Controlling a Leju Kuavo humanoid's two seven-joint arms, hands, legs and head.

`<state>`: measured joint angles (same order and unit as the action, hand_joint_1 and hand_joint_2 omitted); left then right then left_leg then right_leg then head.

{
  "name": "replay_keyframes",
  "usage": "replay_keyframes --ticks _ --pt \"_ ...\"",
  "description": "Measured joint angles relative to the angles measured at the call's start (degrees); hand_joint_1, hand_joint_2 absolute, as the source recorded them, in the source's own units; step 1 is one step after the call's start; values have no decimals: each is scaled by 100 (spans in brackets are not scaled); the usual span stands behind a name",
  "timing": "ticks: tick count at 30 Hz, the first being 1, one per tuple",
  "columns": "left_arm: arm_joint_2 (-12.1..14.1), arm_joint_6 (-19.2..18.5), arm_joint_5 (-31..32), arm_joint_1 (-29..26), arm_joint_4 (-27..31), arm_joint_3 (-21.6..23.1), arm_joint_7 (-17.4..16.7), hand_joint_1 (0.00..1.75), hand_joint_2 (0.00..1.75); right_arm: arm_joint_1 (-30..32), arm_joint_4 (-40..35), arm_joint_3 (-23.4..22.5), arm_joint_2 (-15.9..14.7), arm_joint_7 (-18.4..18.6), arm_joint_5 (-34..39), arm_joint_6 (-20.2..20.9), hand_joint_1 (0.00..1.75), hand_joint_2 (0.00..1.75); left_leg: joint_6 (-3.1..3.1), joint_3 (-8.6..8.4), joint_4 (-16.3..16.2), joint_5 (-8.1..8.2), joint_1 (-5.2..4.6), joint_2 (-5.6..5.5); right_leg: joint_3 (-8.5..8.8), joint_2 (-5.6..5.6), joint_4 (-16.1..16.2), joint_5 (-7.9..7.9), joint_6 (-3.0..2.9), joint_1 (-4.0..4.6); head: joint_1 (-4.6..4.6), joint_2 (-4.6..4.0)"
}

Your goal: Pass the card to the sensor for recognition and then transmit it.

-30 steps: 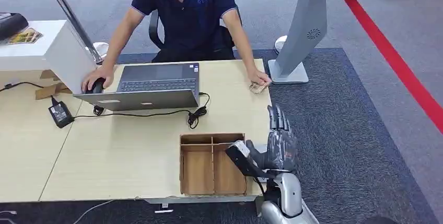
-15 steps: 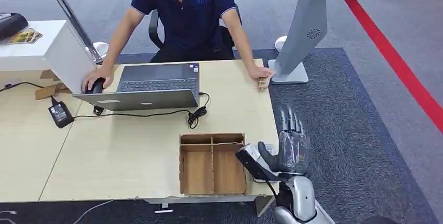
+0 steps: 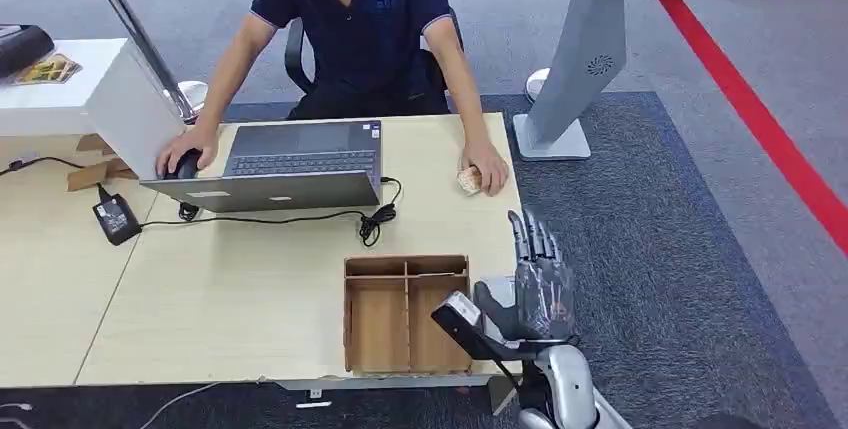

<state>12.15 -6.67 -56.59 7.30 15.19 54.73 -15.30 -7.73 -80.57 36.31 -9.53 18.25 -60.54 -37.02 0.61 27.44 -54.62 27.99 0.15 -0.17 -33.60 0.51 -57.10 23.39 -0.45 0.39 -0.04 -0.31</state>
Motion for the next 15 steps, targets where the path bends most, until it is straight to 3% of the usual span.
replay_keyframes --ticks 15 --pt "-2 -2 -11 1 0 -28 0 0 0 -57 -282 634 70 -302 282 240 0 175 0 0 0 0 0 0 1 0 0 0 0 0 0 0"
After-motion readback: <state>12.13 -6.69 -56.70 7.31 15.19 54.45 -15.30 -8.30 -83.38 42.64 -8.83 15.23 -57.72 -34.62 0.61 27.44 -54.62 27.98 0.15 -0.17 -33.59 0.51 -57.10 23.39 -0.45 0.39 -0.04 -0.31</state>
